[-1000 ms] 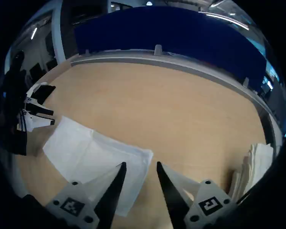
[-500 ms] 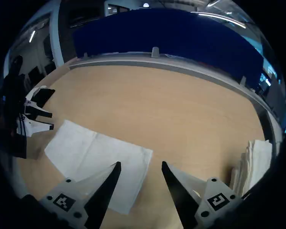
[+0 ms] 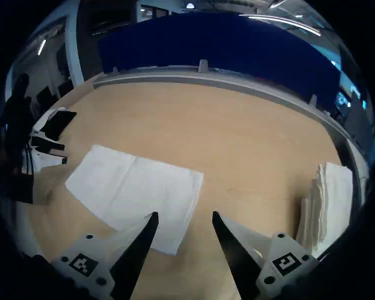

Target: Fold towel

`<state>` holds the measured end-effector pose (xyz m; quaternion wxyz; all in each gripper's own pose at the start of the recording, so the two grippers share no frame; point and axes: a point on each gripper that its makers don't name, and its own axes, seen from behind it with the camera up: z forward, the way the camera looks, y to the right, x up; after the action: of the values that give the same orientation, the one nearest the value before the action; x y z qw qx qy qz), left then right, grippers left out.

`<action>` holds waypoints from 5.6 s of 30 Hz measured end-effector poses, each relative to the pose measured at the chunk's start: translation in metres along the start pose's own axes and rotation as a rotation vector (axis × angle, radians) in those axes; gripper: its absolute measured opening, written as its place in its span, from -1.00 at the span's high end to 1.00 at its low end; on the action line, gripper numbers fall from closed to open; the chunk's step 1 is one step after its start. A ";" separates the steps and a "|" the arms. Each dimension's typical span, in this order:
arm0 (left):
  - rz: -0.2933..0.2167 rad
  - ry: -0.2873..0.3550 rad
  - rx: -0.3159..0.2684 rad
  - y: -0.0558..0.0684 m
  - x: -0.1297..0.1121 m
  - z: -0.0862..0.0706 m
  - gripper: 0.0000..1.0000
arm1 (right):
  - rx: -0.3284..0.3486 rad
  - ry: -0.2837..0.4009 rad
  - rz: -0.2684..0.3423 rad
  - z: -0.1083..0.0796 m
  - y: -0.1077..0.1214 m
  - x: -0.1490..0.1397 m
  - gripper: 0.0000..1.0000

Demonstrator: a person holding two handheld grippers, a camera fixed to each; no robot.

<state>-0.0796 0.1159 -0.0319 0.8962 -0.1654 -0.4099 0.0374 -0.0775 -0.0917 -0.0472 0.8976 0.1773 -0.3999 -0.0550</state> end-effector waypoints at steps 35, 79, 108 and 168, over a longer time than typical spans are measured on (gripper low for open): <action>-0.109 0.029 0.093 -0.018 -0.039 -0.053 -0.77 | 0.167 -0.108 -0.303 -0.008 -0.021 -0.049 -0.67; -0.106 0.028 0.097 -0.023 -0.047 -0.065 -0.77 | 0.183 -0.097 -0.360 -0.012 -0.031 -0.030 0.91; -0.120 0.065 0.118 -0.031 -0.047 -0.097 -0.77 | 0.257 -0.002 -0.569 -0.031 -0.116 0.066 0.91; -0.167 0.081 0.160 -0.052 -0.060 -0.118 -0.77 | 0.366 -0.079 -0.451 0.038 -0.208 0.005 -0.45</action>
<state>-0.0346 0.0231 -0.1299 0.9224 -0.0597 -0.3814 -0.0116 -0.0933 -0.2972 -0.0958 0.7995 0.4185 -0.3882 -0.1870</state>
